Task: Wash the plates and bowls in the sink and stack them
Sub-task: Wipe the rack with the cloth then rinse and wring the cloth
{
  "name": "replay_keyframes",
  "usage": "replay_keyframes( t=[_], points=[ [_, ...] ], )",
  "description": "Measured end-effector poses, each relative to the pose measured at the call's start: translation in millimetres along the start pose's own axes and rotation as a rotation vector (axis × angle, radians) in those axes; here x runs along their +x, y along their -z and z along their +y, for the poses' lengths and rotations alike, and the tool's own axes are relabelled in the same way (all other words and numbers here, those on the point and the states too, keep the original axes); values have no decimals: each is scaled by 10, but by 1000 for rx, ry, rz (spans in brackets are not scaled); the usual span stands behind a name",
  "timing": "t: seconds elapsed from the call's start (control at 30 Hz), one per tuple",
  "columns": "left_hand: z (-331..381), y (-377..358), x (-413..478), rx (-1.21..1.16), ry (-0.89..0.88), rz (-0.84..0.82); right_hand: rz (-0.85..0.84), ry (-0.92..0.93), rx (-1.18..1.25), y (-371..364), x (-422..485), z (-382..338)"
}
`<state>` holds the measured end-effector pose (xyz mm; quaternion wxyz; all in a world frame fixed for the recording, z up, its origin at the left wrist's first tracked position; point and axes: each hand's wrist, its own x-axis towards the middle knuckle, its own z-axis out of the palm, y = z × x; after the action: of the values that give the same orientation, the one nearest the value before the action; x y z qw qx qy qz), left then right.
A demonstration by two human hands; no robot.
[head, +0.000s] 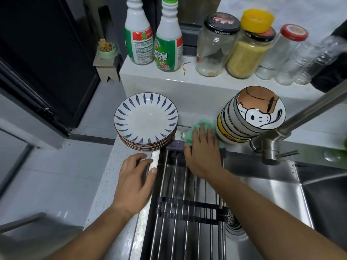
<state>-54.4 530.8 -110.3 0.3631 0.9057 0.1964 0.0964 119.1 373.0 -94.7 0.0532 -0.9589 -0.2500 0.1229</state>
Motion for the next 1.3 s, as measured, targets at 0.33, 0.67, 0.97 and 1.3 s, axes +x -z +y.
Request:
replay_keyframes(
  t=[0.33,0.67,0.97,1.3],
  points=[
    [-10,-4,12,20,-8,-2,40,307,22,28,240,117],
    [128,-75,90,300,43,-63,89,279,403,73,14,112],
    [76,-81,80,263,20,-44,172,171,583,147,-174,150],
    [-223,406,-466,148,205,159,151,-103,1153,238,-550,-226]
  ],
)
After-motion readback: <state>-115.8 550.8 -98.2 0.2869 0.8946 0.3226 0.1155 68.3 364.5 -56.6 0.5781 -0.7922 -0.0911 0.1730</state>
